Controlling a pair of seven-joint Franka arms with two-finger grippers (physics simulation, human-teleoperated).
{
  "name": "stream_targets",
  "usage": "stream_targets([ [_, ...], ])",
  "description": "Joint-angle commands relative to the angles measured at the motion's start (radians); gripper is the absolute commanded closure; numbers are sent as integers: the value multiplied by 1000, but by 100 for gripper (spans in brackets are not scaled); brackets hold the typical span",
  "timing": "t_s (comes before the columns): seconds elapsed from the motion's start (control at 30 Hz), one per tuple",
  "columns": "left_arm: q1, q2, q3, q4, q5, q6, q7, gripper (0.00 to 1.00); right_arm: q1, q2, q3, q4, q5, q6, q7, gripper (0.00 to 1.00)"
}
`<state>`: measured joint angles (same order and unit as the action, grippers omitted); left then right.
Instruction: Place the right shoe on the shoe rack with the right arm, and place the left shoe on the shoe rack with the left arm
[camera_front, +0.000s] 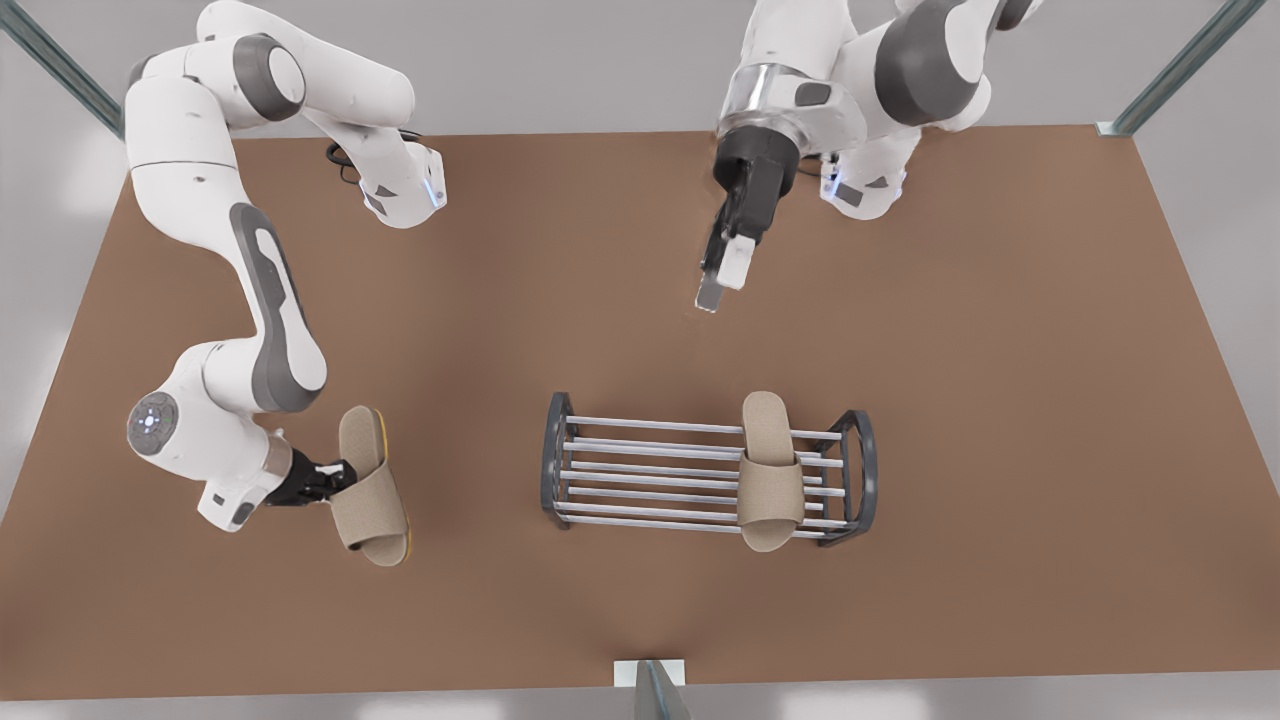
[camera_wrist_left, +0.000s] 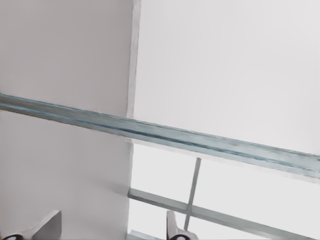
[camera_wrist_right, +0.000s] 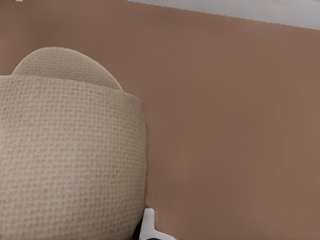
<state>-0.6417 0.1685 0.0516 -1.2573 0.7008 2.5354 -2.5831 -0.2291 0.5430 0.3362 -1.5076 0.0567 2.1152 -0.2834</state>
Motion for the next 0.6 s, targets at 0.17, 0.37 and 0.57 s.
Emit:
stream_targets([
  [0.17,353,86,51,3,-592,-1170,2701,0,140,-100,87,164,-17,-270,550,79],
  [0.37,361,36,53,-175,-595,-1077,2694,0,447,-117,79,239,-93,-339,1115,79],
  [0.57,378,37,51,-175,-596,-1075,2697,0,681,-29,-78,372,-195,-328,1469,79],
])
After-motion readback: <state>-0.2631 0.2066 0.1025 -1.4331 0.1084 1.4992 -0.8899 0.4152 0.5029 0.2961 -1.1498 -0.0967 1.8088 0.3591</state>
